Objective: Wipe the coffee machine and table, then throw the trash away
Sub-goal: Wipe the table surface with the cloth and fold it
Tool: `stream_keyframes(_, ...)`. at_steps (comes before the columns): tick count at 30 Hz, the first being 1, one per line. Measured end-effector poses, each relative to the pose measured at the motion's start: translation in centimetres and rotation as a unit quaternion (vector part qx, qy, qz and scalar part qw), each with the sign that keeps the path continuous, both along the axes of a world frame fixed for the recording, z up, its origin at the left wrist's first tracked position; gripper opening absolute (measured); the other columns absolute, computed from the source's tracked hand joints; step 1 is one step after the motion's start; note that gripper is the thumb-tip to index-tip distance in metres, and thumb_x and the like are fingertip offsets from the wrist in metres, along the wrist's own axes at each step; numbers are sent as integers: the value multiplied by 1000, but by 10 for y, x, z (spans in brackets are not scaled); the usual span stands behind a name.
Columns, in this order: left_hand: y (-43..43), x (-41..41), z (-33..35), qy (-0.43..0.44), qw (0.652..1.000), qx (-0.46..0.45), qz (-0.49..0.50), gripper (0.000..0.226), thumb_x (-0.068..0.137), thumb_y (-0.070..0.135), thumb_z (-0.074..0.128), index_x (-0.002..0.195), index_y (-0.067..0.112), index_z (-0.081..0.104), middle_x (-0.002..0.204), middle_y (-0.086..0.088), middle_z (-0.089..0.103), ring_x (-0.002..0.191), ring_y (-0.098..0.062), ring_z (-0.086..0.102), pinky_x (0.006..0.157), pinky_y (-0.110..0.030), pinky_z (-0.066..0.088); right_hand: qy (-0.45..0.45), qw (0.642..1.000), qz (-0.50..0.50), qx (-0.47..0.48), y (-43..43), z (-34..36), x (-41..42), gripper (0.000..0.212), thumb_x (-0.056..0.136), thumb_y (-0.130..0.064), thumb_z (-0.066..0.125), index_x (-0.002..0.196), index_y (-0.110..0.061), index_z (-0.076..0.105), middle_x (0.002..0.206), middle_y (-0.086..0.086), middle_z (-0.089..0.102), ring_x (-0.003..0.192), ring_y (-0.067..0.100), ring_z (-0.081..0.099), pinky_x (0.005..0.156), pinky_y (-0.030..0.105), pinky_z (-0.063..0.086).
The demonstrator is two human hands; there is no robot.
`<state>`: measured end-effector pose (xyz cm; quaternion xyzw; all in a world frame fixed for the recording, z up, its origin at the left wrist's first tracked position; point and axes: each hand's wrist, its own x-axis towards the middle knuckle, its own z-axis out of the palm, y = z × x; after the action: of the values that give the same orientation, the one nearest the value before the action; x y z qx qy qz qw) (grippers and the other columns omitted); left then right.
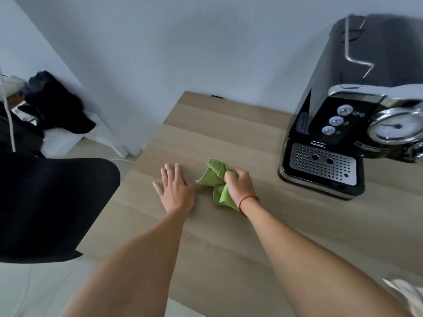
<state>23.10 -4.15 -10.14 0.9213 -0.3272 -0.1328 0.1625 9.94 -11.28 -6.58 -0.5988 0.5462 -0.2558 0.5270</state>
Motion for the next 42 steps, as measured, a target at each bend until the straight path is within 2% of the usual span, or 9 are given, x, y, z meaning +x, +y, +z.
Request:
stream_keyframes(4,-11,-5,-9,-15,999,26,-25,55,101,40,16,154,28,11,162,0,-2,149,-17,-8,118,-48,-10,-19,994,-91,-60,-53,22,-13,28,84,-10,42,58,-20,46,58,-6,45,54,10,40,50,25,32)
stream_keyframes(8,-13,-7,-19,-53,998,33,-21,57,98,43,16,153,32,7,162,3,-4,149,-16,-9,118,-48,-11,115,982,-25,-146,-97,7,-27,31,89,-12,41,108,-15,66,97,8,67,87,24,58,73,27,44)
stream_keyframes(13,-25,-1,-19,-59,997,30,-28,57,97,43,17,152,34,9,162,3,-2,149,-17,-7,118,-50,-11,174,974,44,-139,-79,-38,-28,41,91,-13,42,128,-21,59,144,5,47,135,20,40,112,26,29)
stream_keyframes(25,-15,-2,-12,-44,996,41,-60,54,100,42,16,153,34,8,162,4,-3,149,-16,-8,119,-48,-10,135,985,77,-73,6,-15,-31,44,88,-21,40,128,-12,58,139,9,52,136,22,40,111,21,26)
stream_keyframes(28,0,-9,-11,-45,994,41,-89,53,101,40,16,153,35,8,162,6,-3,149,-14,-8,120,-44,-7,105,991,66,-54,15,-5,-35,60,75,-31,32,120,-8,63,122,13,65,119,27,56,102,29,41)
stream_keyframes(33,6,-12,-14,-58,993,36,-97,53,101,39,17,153,35,10,162,6,-2,149,-15,-7,120,-43,-7,93,984,-37,-148,-43,16,-37,46,82,-23,36,115,-11,66,109,16,70,100,32,64,87,35,50)
stream_keyframes(36,4,-11,-16,-62,993,27,-94,53,100,39,19,153,34,12,162,5,0,149,-15,-6,120,-44,-7,143,978,46,-146,-66,-1,-42,42,91,-15,37,126,-20,59,146,5,45,138,23,36,116,36,26)
stream_keyframes(38,4,-10,-18,-66,993,25,-94,53,100,39,20,152,34,13,162,4,1,149,-16,-5,120,-44,-7,239,952,138,-134,-57,-20,-46,47,91,-25,30,130,-31,55,155,-3,30,147,20,14,120,37,5)
stream_keyframes(42,4,-10,-18,-67,992,27,-99,53,100,39,20,152,34,12,162,4,1,149,-16,-5,120,-44,-7,240,943,164,-163,-18,-27,-44,59,81,-32,20,126,-32,57,151,-12,36,146,13,15,119,31,0)
